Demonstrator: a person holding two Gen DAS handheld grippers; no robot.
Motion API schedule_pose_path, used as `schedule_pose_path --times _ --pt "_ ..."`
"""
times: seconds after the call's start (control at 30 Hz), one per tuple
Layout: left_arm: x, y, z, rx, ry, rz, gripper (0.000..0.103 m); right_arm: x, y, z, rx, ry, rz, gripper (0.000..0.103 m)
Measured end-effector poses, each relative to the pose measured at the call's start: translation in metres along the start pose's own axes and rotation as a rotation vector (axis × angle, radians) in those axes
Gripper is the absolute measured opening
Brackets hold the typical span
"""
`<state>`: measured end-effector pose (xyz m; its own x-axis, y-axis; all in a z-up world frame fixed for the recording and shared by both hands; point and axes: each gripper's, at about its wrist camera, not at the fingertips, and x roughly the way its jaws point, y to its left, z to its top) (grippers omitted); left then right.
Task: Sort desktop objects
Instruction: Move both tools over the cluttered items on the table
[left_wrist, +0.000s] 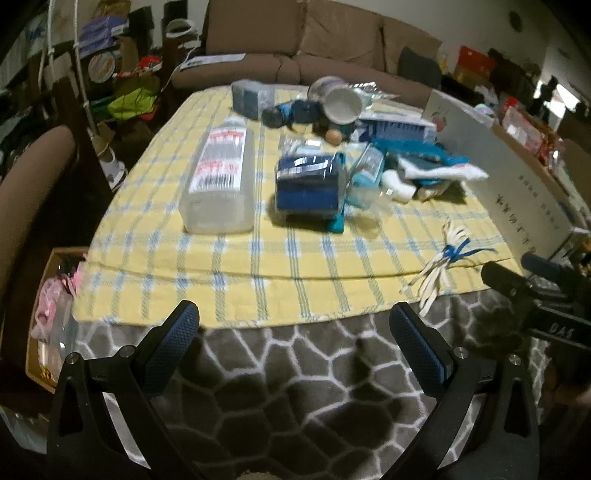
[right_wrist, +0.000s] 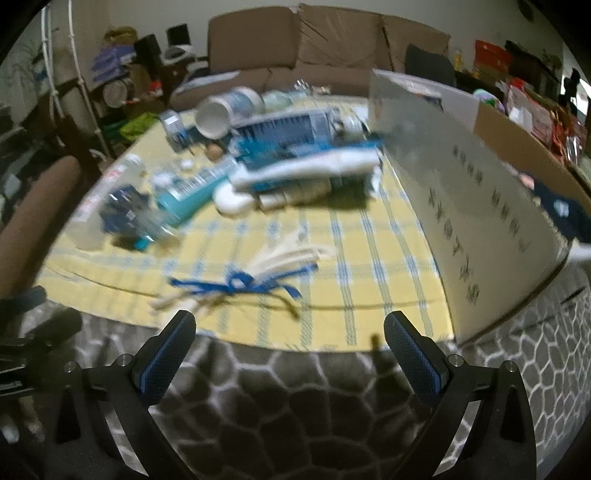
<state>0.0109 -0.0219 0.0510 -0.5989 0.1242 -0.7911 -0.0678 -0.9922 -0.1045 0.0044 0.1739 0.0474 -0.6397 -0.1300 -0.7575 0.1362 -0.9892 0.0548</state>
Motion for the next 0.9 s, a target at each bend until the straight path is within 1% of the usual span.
schedule_pose_path --times 0.13,0.2,0.27,0.37,0.43,0.5,0.53,0.57,0.6,0.67,0.73,0.9 --pt "-0.018 0.004 0.024 0.055 -0.029 -0.014 0.103 -0.018 0.010 0.021 -0.030 -0.026 0.063 0.103" --pt "-0.026 0.009 0.036 0.103 -0.042 -0.016 0.103 -0.022 0.016 0.031 -0.044 -0.034 0.103 0.103" --pt "-0.029 0.016 0.048 0.146 -0.040 -0.009 0.103 -0.018 0.022 0.041 -0.052 -0.022 0.132 0.103" --pt "-0.026 0.031 0.062 0.180 -0.042 0.026 0.103 -0.006 0.036 0.054 -0.071 -0.003 0.181 0.103" --pt "-0.023 0.040 0.069 0.194 -0.046 0.022 0.103 0.002 0.043 0.059 -0.079 0.012 0.213 0.102" --pt "-0.020 0.045 0.072 0.205 -0.052 0.012 0.103 0.012 0.050 0.064 -0.081 0.027 0.253 0.099" --pt "-0.018 0.046 0.073 0.211 -0.056 -0.002 0.103 0.019 0.053 0.067 -0.080 0.037 0.274 0.094" --pt "-0.017 0.047 0.074 0.212 -0.060 -0.015 0.103 0.025 0.055 0.069 -0.078 0.043 0.288 0.085" --pt "-0.015 0.048 0.074 0.203 -0.064 -0.038 0.103 0.032 0.057 0.071 -0.072 0.052 0.303 0.080" --pt "-0.009 0.051 0.072 0.184 -0.051 -0.083 0.103 0.054 0.059 0.071 -0.050 0.097 0.328 0.058" --pt "-0.005 0.047 0.072 0.190 -0.040 -0.094 0.103 0.067 0.058 0.070 -0.028 0.127 0.358 0.052" --pt "0.003 0.037 0.074 0.222 -0.027 -0.147 0.103 0.092 0.057 0.070 0.013 0.172 0.409 0.051"
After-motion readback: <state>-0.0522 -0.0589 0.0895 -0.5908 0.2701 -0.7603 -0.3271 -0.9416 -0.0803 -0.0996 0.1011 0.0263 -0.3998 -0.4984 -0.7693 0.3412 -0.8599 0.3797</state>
